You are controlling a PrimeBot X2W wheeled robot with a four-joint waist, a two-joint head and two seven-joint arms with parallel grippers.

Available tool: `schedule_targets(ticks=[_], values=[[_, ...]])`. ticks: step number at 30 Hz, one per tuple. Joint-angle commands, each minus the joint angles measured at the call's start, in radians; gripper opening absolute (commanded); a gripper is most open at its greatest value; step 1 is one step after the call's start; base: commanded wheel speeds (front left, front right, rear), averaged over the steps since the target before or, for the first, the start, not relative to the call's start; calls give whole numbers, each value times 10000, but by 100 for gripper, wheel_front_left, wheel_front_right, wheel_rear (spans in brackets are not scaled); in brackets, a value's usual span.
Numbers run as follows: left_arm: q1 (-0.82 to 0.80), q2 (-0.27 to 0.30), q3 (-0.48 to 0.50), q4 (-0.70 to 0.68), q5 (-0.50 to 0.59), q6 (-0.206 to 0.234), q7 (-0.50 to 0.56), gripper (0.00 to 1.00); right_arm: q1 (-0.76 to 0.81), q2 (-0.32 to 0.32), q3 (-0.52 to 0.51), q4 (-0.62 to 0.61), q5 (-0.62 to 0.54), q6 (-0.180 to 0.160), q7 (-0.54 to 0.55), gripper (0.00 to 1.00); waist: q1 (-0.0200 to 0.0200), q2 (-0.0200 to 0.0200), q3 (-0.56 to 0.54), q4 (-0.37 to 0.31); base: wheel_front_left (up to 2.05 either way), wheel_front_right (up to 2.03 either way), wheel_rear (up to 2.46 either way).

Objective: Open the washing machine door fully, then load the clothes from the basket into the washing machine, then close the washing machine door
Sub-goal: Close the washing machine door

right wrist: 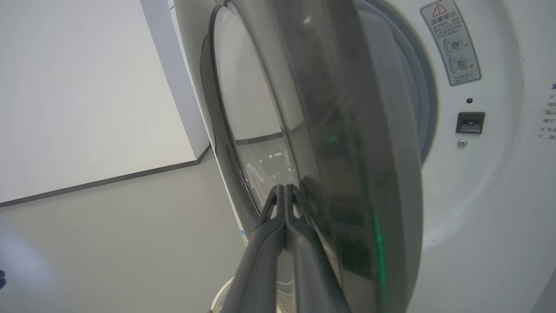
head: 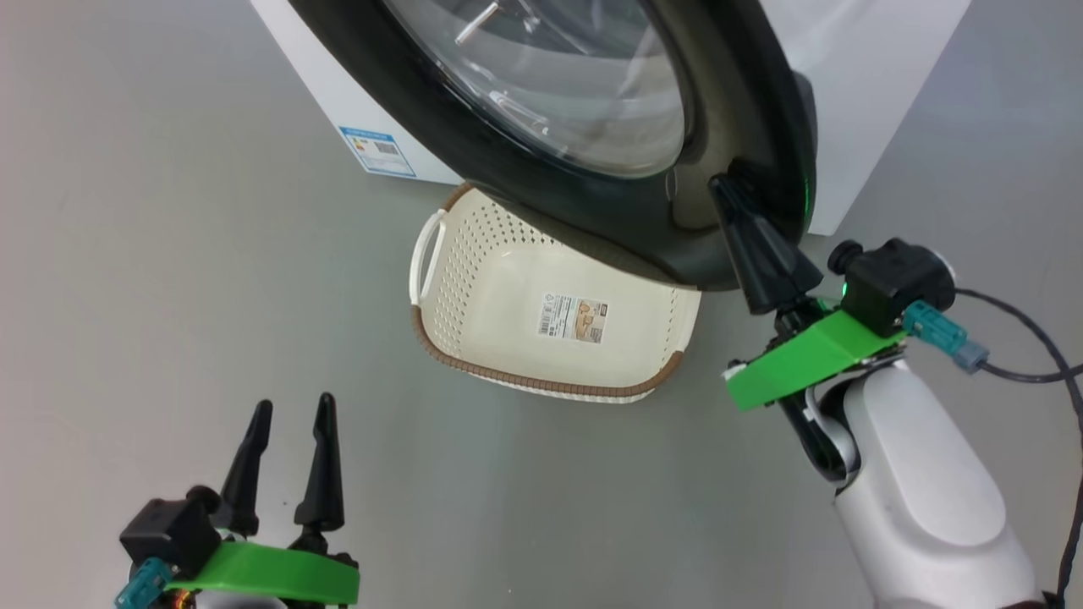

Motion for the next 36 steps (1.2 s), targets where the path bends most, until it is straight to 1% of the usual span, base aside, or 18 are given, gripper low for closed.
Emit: schedule_targets(ticks=[1, 8, 17, 25, 36], values=[[-273, 174, 285, -283, -76, -47, -91, 100, -327, 157, 98, -302, -129, 14, -48, 0, 0, 0, 112, -4, 0, 0, 0], [-358, 174, 149, -388, -268, -49, -91, 100, -595, 5, 74, -413, -214, 14, -48, 0, 0, 0, 467, -12, 0, 0, 0], [-741, 174, 163, -521, -392, -88, -91, 100, -1301, -99, 63, -569, -365, 14, -48, 0, 0, 0, 1208, -151, 0, 0, 0], [-1020, 173, 256, -554, -375, -152, -91, 100, -1751, -173, -28, -705, -460, 14, -48, 0, 0, 0, 1631, -271, 0, 0, 0], [-1204, 173, 100, -550, -539, -184, -92, 100, -2297, -278, -116, -849, -574, 14, -48, 0, 0, 0, 2097, -328, 0, 0, 0]])
